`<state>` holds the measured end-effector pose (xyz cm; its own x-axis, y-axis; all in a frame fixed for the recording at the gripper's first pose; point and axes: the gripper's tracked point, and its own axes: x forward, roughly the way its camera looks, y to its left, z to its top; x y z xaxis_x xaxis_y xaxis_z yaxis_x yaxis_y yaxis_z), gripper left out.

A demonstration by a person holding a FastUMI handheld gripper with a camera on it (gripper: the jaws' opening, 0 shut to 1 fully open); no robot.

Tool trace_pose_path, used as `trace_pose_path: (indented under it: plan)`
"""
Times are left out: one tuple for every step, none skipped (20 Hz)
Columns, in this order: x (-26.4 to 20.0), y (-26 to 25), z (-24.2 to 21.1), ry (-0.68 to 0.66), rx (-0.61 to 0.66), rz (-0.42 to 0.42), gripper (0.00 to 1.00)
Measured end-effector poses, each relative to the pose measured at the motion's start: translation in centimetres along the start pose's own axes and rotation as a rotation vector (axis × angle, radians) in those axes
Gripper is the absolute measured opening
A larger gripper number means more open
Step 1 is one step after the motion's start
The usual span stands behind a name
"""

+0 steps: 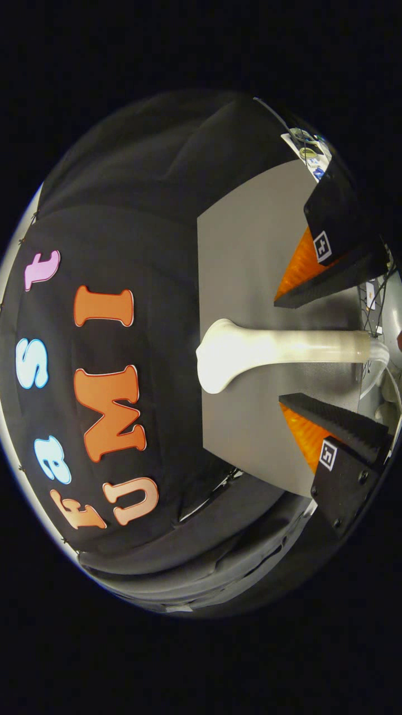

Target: Iron the clothes twice with a garment steamer, once on the left side and once on the right side.

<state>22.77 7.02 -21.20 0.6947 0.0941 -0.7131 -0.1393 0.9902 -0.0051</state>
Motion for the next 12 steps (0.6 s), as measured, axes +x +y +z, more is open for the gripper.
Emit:
trace_pose_path:
  plan:
    - [1.0, -0.1, -0.2, 0.018, 0.001, 0.004, 0.99]
    - [1.6, -0.1, -0.8, 0.042, 0.007, 0.005, 0.99]
    - [2.5, -0.1, -1.1, 0.064, 0.017, 0.011, 0.98]
    - [3.4, 0.0, -1.2, 0.08, 0.027, 0.019, 0.95]
    - [4.1, -0.1, -1.3, 0.095, 0.034, 0.018, 0.92]
    - [4.7, -0.2, -1.5, 0.107, 0.038, 0.017, 0.88]
    - [5.1, -0.4, -1.9, 0.118, 0.04, 0.017, 0.83]
    - [5.5, -0.4, -2.0, 0.126, 0.042, 0.02, 0.77]
    - [5.6, -0.5, -2.0, 0.13, 0.045, 0.022, 0.75]
    - [5.8, -0.6, -2.1, 0.136, 0.046, 0.026, 0.72]
    - [5.9, -0.7, -2.0, 0.14, 0.047, 0.029, 0.68]
    - [6.2, -0.7, -2.1, 0.145, 0.05, 0.033, 0.64]
